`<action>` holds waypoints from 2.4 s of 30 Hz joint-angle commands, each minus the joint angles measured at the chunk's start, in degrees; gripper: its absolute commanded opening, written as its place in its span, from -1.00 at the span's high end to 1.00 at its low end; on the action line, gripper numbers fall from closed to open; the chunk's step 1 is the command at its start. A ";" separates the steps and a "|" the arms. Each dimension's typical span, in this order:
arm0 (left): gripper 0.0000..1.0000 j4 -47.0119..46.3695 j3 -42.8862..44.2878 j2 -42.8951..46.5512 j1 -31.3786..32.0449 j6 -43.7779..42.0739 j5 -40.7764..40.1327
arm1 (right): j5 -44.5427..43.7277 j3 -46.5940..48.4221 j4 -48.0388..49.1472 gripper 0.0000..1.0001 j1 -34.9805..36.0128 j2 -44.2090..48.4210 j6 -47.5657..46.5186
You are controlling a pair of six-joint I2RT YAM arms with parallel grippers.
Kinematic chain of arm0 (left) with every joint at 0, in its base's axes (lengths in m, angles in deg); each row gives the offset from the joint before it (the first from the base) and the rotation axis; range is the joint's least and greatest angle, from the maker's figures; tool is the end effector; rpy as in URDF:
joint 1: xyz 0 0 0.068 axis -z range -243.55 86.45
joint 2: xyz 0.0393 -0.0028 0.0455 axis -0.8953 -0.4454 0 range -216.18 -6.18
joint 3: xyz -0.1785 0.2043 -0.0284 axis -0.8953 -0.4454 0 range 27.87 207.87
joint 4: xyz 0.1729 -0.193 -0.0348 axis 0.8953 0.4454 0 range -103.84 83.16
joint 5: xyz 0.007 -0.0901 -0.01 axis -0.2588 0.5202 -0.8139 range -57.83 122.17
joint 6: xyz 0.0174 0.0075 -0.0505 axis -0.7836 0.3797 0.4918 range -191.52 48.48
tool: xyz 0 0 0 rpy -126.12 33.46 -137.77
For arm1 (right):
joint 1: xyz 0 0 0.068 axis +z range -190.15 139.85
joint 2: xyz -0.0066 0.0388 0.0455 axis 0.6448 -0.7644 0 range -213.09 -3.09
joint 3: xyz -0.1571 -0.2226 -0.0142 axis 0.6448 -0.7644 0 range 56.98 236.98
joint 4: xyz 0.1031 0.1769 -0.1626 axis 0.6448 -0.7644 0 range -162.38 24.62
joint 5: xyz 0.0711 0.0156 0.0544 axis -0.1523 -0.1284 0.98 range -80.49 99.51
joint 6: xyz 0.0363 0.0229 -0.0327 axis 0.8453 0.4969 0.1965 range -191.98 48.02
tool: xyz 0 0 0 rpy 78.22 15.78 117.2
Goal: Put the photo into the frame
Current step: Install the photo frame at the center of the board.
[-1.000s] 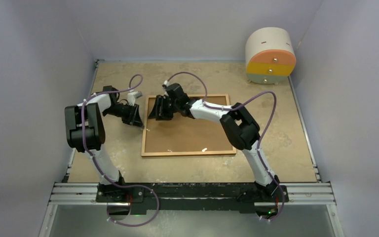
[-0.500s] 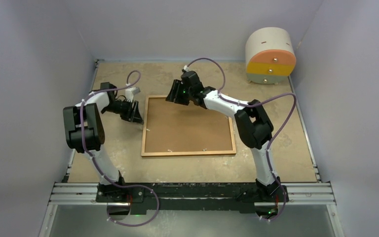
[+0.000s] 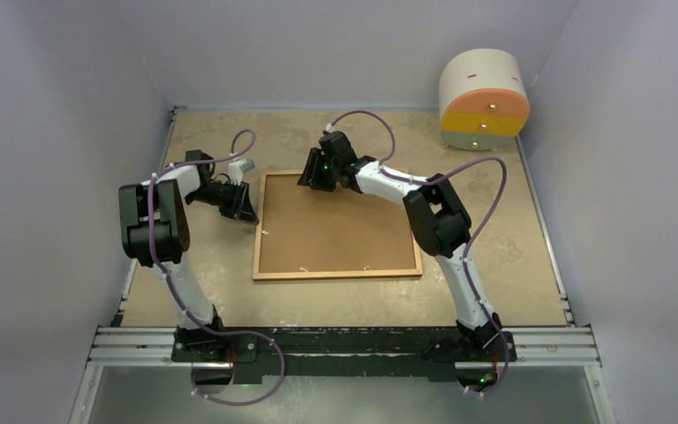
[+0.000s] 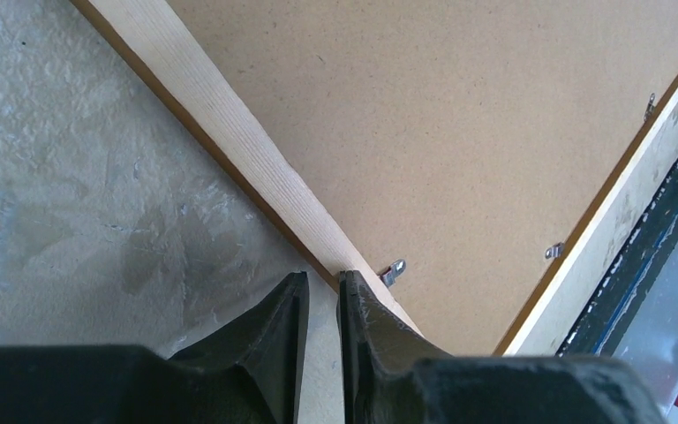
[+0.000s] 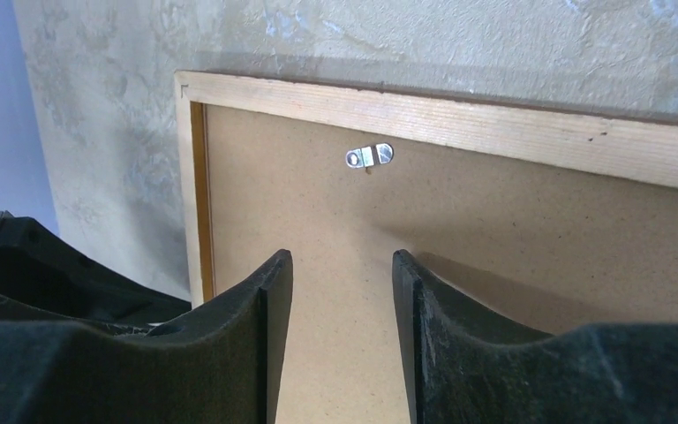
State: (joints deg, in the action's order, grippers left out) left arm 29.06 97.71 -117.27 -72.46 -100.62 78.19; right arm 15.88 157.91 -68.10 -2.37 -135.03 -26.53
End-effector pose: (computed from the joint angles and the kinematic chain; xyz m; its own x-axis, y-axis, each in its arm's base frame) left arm 0.3486 0.0288 0.1452 -0.8758 0.2045 -0.4373 0.4473 0.6843 -0.5758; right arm 0.4152 0.3267 0.1743 -0.7937 0.2808 -0.5396 -0.1656 0.7539 0.6358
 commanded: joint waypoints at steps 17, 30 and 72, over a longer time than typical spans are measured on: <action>0.69 -1.79 -0.67 -0.80 1.44 -0.28 -0.80 | 0.86 6.17 2.46 0.21 -1.37 -6.33 5.16; 0.73 -1.43 -0.85 -0.73 1.52 -0.99 -0.42 | -0.77 8.03 4.47 0.29 -1.48 -8.43 6.00; 0.80 -1.34 -1.37 -0.45 1.82 -1.76 -0.59 | -0.49 -5.63 13.66 0.18 -4.77 1.06 3.15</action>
State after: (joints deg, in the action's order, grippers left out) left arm 29.26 97.71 -117.31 -71.71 -100.25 78.89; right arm 14.61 152.57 -57.52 -8.01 -133.02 -23.47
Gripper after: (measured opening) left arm 0.106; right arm 0.422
